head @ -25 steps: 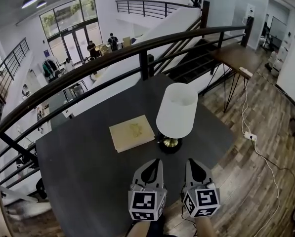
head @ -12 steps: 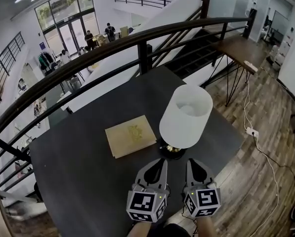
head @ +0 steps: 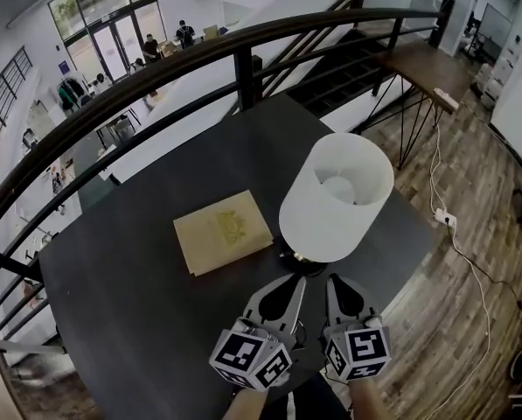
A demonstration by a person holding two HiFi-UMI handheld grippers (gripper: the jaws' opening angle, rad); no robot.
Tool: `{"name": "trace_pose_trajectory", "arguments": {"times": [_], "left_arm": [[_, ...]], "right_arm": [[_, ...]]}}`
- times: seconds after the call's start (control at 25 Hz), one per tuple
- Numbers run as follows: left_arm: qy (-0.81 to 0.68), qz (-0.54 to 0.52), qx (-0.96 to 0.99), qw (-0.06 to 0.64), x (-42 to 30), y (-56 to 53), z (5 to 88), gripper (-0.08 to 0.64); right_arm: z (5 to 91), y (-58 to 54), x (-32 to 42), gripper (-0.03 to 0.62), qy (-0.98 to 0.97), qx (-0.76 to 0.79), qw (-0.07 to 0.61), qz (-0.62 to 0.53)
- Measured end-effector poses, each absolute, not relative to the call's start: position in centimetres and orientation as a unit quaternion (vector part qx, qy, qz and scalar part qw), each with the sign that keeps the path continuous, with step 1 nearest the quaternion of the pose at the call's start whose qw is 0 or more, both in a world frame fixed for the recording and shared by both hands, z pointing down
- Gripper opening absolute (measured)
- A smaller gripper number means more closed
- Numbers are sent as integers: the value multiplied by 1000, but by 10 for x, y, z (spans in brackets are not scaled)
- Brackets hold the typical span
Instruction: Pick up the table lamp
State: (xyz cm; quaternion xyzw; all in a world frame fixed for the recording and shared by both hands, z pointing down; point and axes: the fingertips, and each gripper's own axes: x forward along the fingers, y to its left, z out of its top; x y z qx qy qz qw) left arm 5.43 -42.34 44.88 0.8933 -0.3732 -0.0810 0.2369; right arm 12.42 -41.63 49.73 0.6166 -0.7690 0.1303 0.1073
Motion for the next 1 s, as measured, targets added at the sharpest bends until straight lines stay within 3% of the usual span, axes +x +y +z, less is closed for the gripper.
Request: {"name": "trace_pose_trajectory", "arguments": {"times": [0.44, 1.0], "left_arm": [[-305, -192, 872, 332, 60, -439, 458, 147], [-201, -345, 829, 393, 68, -451, 448, 153]], "right_arm": [[526, -442, 112, -9, -792, 584, 108, 141], [557, -462, 115, -9, -810, 555, 115, 152]]}}
